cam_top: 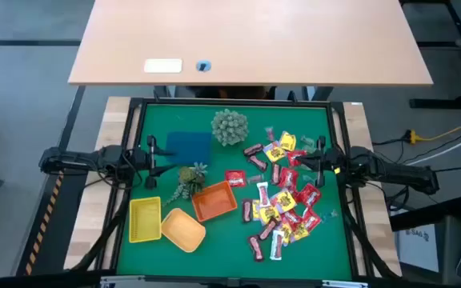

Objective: Sort candy

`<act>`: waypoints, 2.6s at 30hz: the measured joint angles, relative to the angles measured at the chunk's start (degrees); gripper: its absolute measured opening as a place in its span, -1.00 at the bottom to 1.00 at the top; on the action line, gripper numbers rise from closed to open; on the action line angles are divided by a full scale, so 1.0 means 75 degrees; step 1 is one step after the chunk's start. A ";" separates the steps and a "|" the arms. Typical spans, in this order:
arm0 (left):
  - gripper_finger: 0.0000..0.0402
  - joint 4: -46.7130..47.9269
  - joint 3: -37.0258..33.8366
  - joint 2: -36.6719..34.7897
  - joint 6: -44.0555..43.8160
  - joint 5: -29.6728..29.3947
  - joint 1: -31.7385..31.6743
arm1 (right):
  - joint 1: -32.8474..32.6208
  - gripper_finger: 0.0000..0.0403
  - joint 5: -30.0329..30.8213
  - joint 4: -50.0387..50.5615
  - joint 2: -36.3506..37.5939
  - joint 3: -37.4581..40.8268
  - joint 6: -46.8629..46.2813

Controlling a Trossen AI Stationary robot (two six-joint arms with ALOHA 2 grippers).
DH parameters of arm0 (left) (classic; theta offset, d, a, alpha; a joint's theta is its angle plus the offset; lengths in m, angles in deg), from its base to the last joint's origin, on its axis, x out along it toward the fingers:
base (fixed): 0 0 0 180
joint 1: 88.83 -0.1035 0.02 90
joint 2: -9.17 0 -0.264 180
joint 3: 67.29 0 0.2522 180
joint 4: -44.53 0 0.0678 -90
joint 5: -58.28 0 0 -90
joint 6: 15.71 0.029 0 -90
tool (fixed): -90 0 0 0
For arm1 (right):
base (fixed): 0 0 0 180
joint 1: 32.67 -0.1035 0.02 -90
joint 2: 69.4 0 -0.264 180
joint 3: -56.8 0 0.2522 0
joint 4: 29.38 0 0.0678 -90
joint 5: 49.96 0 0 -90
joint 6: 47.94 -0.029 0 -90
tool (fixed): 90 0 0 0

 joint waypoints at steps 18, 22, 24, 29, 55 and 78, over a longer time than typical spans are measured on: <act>-0.11 0.0000 -0.0003 0.0003 0.0000 0.0000 -0.0003 | 0.0000 -0.97 -0.0001 -0.0001 0.0000 -0.0001 0.0001; -0.11 -0.0003 0.0000 0.0003 -0.0002 0.0002 -0.0003 | 0.0000 -0.97 0.0000 0.0001 0.0000 0.0000 -0.0001; -0.11 -0.0002 -0.0001 0.0001 -0.0001 0.0002 -0.0003 | 0.0000 -0.97 0.0000 -0.0001 0.0000 0.0001 0.0001; -0.11 0.0000 -0.0002 0.0000 -0.0002 0.0003 -0.0003 | 0.0000 -0.97 0.0000 0.0000 0.0001 0.0001 0.0001; -0.11 0.0000 -0.0003 0.0000 0.0000 0.0000 -0.0003 | 0.0000 -0.97 -0.0106 -0.0001 0.0002 0.0001 -0.0004; -0.11 -0.0003 -0.0002 0.0000 -0.0331 0.0003 -0.0002 | 0.0003 -0.24 0.1052 -0.1428 0.0000 0.0028 -0.2346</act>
